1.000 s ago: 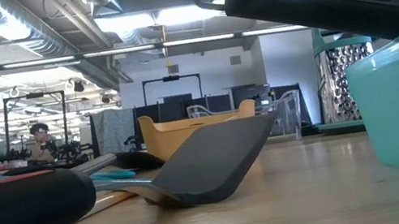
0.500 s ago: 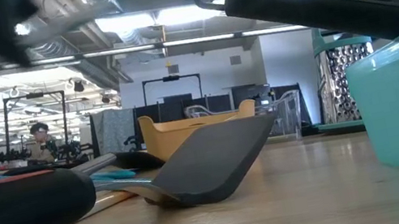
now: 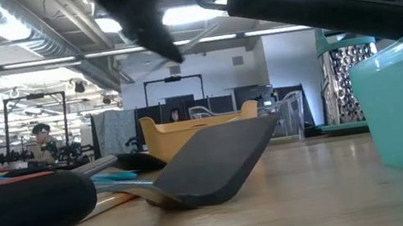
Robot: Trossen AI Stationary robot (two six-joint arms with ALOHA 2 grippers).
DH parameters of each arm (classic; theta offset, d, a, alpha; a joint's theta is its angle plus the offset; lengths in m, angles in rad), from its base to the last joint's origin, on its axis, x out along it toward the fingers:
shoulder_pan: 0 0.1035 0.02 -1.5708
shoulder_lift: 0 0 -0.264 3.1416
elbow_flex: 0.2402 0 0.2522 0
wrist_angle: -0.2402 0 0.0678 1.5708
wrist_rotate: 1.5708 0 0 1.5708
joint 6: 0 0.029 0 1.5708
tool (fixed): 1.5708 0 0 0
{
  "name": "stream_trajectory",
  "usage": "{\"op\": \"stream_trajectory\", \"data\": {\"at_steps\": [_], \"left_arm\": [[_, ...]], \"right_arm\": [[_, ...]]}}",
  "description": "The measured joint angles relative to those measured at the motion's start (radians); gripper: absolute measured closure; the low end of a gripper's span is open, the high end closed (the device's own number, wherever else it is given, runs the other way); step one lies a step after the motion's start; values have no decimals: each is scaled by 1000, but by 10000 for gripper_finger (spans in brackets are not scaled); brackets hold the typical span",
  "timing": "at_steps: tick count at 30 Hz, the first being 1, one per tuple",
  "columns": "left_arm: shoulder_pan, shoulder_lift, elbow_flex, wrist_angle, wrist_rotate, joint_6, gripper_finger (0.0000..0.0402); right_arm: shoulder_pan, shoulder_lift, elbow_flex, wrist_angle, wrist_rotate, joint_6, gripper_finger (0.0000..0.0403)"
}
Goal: Pick & Place Kitchen Items
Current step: Put the white blue into the transparent bin
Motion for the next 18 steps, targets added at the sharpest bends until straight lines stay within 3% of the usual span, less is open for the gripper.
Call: {"op": "stream_trajectory", "data": {"at_steps": [12, 18], "left_arm": [[435, 5, 1, 540, 523, 315, 375], [547, 32, 2, 714, 774, 311, 375]], "right_arm": [[0, 0, 0, -23, -1, 46, 309], [0, 0, 0, -22, -1, 45, 309]]}}
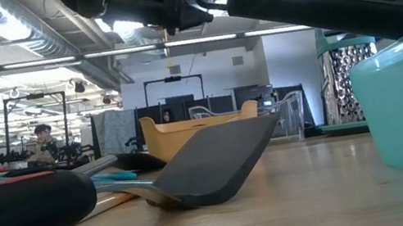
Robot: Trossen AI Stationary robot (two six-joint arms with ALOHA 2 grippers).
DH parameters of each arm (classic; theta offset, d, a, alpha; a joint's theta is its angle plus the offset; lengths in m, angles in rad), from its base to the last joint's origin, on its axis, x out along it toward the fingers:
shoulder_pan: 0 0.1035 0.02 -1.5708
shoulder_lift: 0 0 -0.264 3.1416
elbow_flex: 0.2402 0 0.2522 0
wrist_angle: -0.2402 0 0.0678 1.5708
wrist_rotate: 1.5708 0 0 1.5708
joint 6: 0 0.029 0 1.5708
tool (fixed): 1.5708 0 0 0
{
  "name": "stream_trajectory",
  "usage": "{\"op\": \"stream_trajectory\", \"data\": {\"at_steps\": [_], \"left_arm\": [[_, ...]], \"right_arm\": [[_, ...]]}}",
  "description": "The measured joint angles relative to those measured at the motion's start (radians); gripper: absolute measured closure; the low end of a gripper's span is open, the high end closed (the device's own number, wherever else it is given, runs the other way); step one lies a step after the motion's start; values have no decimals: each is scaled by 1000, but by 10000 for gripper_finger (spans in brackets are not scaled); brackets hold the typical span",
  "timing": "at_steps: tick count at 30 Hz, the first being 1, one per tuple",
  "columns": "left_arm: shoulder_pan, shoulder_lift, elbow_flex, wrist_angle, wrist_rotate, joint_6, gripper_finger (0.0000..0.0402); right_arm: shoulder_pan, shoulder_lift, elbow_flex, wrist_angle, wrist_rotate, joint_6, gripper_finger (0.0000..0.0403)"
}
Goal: Pick & Place Kitchen Items
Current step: Put the white blue into the transparent bin
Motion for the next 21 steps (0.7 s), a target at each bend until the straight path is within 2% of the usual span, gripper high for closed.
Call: {"op": "stream_trajectory", "data": {"at_steps": [5, 11, 14, 19, 21], "left_arm": [[18, 43, 0, 91, 115, -34, 375], [17, 47, -1, 111, 174, -86, 375], [9, 47, -1, 105, 207, -105, 375], [-30, 47, -1, 78, 220, -85, 375], [-42, 47, -1, 69, 215, -83, 375]], "right_arm": [[0, 7, -9, 67, 0, -37, 309], [11, 64, -48, 182, 21, -122, 309], [3, 94, -48, 266, 200, -134, 309], [-21, 106, -48, 496, 667, -148, 305], [-30, 99, -49, 540, 761, -196, 299]]}}
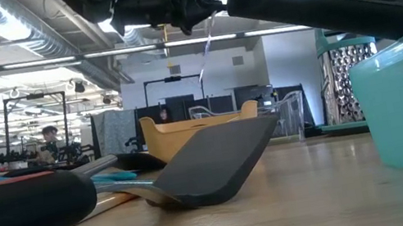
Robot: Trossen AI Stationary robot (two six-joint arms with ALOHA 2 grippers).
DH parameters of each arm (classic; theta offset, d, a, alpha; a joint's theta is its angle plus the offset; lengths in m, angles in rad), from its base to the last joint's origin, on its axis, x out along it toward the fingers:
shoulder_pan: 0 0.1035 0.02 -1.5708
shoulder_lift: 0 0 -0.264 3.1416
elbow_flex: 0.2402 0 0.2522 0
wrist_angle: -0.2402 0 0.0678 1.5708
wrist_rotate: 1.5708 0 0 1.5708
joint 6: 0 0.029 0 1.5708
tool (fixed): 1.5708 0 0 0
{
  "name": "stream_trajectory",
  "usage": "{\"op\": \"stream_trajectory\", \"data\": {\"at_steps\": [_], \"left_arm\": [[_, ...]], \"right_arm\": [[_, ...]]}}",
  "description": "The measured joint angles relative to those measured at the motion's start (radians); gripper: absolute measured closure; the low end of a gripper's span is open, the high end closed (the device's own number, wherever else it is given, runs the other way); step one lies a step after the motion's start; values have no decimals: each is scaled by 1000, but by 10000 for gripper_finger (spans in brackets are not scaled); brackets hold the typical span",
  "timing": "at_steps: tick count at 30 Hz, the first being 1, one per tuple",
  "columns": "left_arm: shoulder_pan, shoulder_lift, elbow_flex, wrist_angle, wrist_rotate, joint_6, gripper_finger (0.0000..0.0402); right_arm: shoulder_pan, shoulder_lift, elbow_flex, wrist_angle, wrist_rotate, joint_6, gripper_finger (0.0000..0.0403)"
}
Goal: Pick & Place Kitchen Items
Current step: Put the white blue into the transparent bin
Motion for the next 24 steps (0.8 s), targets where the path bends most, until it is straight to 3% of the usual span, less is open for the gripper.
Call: {"op": "stream_trajectory", "data": {"at_steps": [4, 9, 14, 19, 24], "left_arm": [[-15, 0, 0, -46, -17, 18, 375], [-32, -8, 0, -218, -139, 120, 375], [-73, -11, 3, -357, -277, 208, 375], [-127, -13, 68, -530, -444, 280, 375], [-174, -13, 145, -631, -499, 291, 375]], "right_arm": [[-19, -24, 2, 71, 14, -93, 280], [-70, -40, 95, -6, 12, -84, 245], [-190, 21, 288, -343, -130, 74, 208], [-303, 154, 512, -604, -350, 157, 187], [-333, 356, 688, -785, -381, 96, 186]]}}
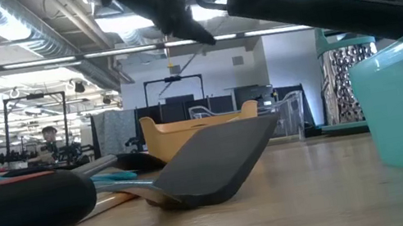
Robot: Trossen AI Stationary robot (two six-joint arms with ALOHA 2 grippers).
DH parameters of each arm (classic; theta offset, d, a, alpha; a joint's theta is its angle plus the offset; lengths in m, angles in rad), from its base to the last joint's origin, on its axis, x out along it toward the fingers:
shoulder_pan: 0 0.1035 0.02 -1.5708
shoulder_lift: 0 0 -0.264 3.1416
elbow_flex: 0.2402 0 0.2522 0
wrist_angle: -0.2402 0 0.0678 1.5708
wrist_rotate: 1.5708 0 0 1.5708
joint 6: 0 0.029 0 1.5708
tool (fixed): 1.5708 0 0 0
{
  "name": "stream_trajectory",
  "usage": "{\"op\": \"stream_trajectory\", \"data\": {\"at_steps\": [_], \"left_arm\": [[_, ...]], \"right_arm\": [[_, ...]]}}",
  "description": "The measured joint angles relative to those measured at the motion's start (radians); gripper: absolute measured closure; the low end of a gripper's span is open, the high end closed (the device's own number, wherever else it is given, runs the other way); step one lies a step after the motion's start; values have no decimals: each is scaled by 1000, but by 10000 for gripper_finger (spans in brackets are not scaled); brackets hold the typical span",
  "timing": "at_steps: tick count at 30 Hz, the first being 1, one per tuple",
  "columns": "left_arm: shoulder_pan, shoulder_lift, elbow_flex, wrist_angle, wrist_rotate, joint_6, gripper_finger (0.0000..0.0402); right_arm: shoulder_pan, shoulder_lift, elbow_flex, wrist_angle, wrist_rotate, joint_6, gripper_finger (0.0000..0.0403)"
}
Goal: Pick & Place Kitchen Items
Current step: Put the white blue into the transparent bin
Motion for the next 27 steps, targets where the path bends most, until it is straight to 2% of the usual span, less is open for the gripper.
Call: {"op": "stream_trajectory", "data": {"at_steps": [5, 10, 18, 27], "left_arm": [[-15, -1, 19, -66, -50, -6, 375], [-16, -1, 21, -108, -42, -16, 375], [-16, 3, 19, -120, -25, -30, 375], [-17, -1, 21, -122, -16, -45, 375]], "right_arm": [[0, 170, 122, -123, 35, -31, 186], [-3, 256, 141, -200, 35, -52, 186], [-19, 294, 144, -262, 34, -45, 188], [-22, 290, 139, -285, -45, -69, 220]]}}
